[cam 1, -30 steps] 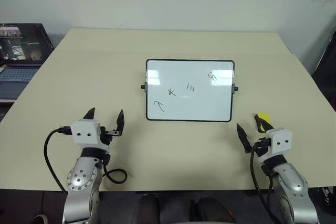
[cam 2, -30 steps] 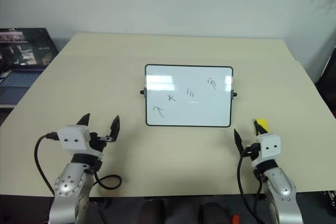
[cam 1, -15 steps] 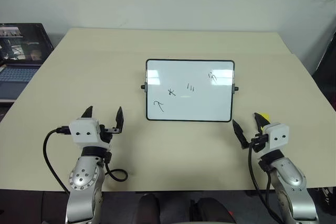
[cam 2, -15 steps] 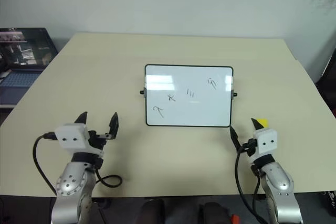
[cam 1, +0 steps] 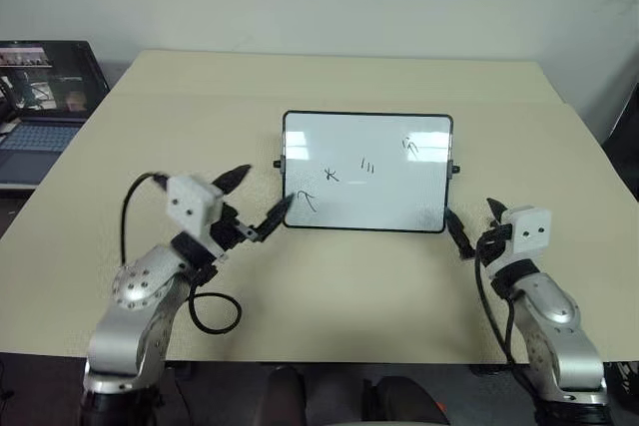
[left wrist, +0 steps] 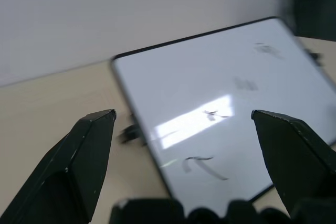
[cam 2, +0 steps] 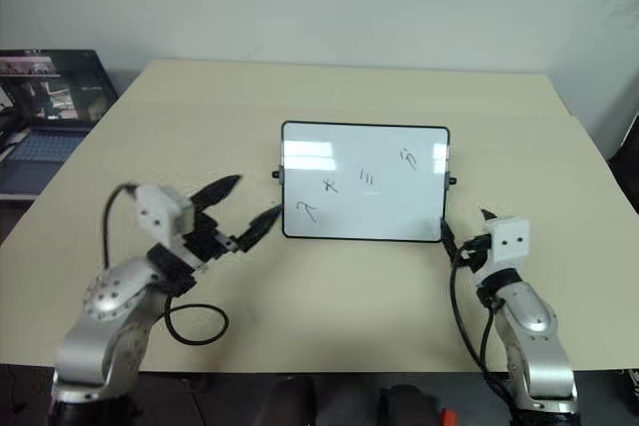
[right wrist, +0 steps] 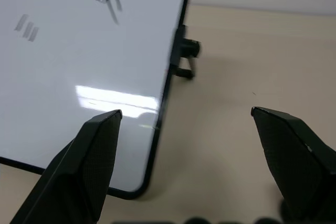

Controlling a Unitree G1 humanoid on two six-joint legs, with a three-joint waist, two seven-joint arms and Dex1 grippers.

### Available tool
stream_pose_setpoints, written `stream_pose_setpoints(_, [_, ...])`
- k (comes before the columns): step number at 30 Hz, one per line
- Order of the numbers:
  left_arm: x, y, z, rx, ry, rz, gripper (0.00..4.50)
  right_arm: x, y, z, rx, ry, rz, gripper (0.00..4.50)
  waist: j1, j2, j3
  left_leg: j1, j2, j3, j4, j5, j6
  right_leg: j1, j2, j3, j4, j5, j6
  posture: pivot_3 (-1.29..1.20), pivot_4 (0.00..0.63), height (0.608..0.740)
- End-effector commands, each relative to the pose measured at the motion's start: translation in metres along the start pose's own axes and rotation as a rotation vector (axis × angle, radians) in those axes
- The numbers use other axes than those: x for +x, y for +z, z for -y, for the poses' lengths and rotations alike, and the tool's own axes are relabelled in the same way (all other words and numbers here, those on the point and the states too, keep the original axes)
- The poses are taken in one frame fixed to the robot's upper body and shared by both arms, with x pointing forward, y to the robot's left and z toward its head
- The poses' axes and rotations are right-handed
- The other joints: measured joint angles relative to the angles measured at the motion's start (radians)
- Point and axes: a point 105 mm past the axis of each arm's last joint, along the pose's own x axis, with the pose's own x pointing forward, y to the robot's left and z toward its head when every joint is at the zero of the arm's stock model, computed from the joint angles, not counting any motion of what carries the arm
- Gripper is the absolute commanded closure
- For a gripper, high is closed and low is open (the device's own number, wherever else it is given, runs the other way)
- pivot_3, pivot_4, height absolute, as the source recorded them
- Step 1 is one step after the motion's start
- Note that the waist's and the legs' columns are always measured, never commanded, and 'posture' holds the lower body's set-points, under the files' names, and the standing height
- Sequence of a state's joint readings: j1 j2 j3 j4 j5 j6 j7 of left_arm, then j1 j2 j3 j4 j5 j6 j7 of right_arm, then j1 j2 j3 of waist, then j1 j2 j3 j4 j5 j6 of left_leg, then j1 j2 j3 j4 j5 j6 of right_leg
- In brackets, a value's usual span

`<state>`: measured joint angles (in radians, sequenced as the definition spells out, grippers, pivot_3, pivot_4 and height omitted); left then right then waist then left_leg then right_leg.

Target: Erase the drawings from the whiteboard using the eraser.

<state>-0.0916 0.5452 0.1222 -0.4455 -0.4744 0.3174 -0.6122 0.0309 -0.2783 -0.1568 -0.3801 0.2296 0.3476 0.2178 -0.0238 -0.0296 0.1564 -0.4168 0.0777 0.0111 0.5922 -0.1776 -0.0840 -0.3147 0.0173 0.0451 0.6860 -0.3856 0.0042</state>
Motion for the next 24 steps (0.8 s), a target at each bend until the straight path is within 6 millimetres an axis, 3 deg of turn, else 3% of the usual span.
stream_pose_setpoints(1, [0.008, 0.019, 0.029, -0.005, -0.253, 0.013, 0.00, 0.000, 0.022, 0.014, -0.002, -0.057, -0.026, 0.23, -0.005, 0.002, 0.001, 0.000, 0.000, 0.000, 0.000, 0.000, 0.000, -0.001, 0.000, 0.000, 0.000, 0.000, 0.000, 0.00, 0.150, 0.740])
stream_pose_setpoints(4, [0.005, 0.020, 0.042, -0.045, -0.390, -0.017, 0.00, -0.001, 0.036, 0.014, -0.045, -0.039, -0.046, 0.23, -0.009, 0.004, 0.003, -0.001, 0.000, 0.002, 0.000, 0.000, 0.000, -0.002, 0.001, 0.002, 0.000, 0.000, 0.000, 0.00, 0.150, 0.740])
stream_pose_setpoints(8, [0.007, 0.023, 0.053, -0.049, -0.531, -0.032, 0.00, -0.011, 0.024, 0.022, 0.042, -0.058, -0.212, 0.23, -0.007, 0.004, 0.003, -0.001, 0.001, 0.001, -0.002, 0.000, 0.000, -0.002, 0.002, 0.002, -0.002, 0.000, 0.000, 0.00, 0.150, 0.740])
stream_pose_setpoints(15, [0.016, 0.027, 0.058, -0.035, -0.604, -0.011, 0.00, -0.019, 0.006, 0.034, 0.107, -0.136, -0.364, 0.23, -0.005, 0.004, 0.003, -0.003, 0.000, 0.002, -0.002, 0.000, 0.000, -0.003, 0.004, 0.002, -0.004, 0.000, 0.001, 0.00, 0.150, 0.740])
stream_pose_setpoints(24, [0.020, 0.026, 0.065, -0.039, -0.623, -0.004, 0.00, -0.014, 0.004, 0.036, 0.104, -0.152, -0.380, 0.23, -0.007, 0.005, 0.004, -0.004, 0.000, 0.002, -0.002, 0.000, 0.000, -0.004, 0.005, 0.003, -0.004, -0.001, 0.001, 0.00, 0.150, 0.740])
